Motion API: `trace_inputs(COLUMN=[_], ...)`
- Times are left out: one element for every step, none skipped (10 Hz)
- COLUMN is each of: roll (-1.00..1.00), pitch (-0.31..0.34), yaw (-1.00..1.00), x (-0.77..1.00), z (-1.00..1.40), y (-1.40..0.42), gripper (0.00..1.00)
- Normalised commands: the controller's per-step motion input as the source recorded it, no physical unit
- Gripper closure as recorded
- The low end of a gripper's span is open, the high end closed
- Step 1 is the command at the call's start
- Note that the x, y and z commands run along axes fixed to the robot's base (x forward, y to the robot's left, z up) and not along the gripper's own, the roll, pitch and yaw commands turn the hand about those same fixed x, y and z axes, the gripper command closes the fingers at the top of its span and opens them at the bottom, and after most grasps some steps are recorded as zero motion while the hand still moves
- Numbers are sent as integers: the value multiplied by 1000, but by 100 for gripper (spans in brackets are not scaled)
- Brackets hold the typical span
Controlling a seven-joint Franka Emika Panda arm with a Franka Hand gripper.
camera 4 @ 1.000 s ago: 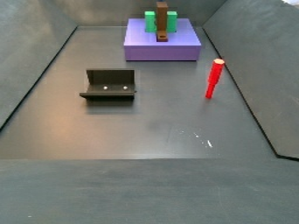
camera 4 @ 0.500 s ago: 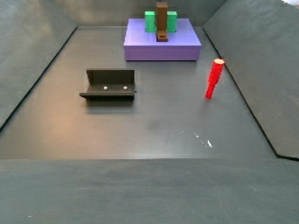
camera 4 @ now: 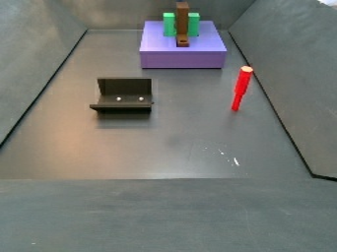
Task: Pick up the blue object. Move up. Place the blue object on the fixture. Regrasp the blue object. Move to above the board. Insert the blue object.
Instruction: Insert the blue object.
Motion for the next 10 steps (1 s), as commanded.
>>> trace_inputs(roll=[-56, -27, -1, 0, 27, 17, 29, 66, 137, 200], pitch=[0, 0, 0, 0, 1, 0, 0, 0, 0, 0], yaw=[0, 0, 0, 0, 0, 0, 0, 0, 0, 0], x=[-114, -89, -91, -86, -31, 0, 0, 0, 0, 40], z=[-200, -169, -120, -23, 17, 0, 0, 0, -20, -137], y=[131, 94, 37, 0, 0, 0, 0, -9, -97, -143], gripper=[100, 100, 100, 100, 100, 100, 100, 100, 100, 100])
